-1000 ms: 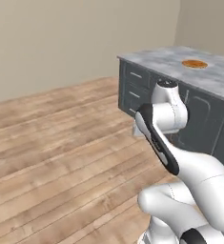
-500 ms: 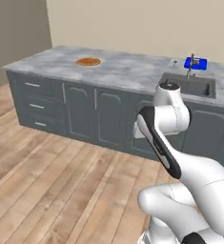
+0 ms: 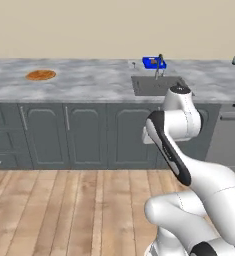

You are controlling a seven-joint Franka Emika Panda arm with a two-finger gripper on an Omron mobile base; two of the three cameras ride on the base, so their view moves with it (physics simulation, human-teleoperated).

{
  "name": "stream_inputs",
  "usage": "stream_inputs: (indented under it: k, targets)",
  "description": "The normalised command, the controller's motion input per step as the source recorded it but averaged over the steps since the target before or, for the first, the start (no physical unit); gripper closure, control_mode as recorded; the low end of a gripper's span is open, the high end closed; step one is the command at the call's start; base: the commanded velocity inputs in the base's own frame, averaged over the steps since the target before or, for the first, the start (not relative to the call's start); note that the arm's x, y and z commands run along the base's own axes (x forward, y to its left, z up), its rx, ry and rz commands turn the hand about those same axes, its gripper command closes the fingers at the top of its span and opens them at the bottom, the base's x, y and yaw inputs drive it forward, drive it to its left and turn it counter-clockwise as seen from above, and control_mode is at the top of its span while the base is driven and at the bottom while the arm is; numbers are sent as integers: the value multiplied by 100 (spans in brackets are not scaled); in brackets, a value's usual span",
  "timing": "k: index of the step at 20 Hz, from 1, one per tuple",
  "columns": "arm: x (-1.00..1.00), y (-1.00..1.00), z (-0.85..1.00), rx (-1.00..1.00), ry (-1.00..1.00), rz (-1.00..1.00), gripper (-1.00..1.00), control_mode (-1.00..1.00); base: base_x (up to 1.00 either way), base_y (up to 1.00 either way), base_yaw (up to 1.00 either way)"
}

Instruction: Take the pizza cutter from the drawer on the left and place it on the dining counter for cutting.

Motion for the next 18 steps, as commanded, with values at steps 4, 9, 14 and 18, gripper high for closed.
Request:
stream_inputs:
  k: [4, 9, 14, 18]
  targets:
    - [0, 0, 0, 0, 0, 0, 100, 100, 59, 100, -44]
    - [0, 0, 0, 0, 0, 0, 100, 100, 76, 100, -15]
    - [0, 0, 0, 0, 0, 0, 100, 100, 87, 100, 0]
    - [0, 0, 0, 0, 0, 0, 100, 100, 86, 100, 1]
